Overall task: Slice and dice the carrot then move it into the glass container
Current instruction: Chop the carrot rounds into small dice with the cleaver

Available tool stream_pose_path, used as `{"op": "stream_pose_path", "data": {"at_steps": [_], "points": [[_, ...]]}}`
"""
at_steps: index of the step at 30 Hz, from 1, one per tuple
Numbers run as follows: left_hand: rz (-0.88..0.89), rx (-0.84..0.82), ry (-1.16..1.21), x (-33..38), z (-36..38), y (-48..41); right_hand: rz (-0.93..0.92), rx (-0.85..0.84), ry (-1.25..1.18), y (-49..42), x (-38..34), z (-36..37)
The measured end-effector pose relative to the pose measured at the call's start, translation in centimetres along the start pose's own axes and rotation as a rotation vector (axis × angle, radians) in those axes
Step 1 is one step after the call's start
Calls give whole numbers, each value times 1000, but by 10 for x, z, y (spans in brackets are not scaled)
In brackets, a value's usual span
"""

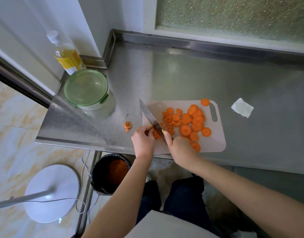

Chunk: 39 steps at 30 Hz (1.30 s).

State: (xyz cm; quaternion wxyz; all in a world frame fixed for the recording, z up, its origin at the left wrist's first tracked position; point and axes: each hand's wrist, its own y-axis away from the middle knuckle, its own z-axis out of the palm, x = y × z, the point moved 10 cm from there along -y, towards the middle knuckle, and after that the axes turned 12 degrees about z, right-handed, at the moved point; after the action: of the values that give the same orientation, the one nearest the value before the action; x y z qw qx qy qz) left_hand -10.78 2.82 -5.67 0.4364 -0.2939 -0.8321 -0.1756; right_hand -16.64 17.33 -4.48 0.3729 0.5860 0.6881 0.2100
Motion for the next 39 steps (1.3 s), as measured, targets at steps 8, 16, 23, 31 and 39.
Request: {"op": "stream_pose_path", "data": {"at_steps": [8, 16, 23, 31, 39], "points": [[6, -25, 3, 1, 1, 0, -70, 7, -41, 6, -13, 3], [43, -30, 6, 1, 2, 1, -90, 25, -280, -11, -25, -1], [98, -4, -10, 2, 0, 1, -24, 84, -271, -28, -13, -13], [105, 10, -22, 6, -1, 1, 9, 38, -284, -27, -8, -27], [56, -6, 16, 2, -6, 1, -36, 38, -306, -17, -20, -27]]}}
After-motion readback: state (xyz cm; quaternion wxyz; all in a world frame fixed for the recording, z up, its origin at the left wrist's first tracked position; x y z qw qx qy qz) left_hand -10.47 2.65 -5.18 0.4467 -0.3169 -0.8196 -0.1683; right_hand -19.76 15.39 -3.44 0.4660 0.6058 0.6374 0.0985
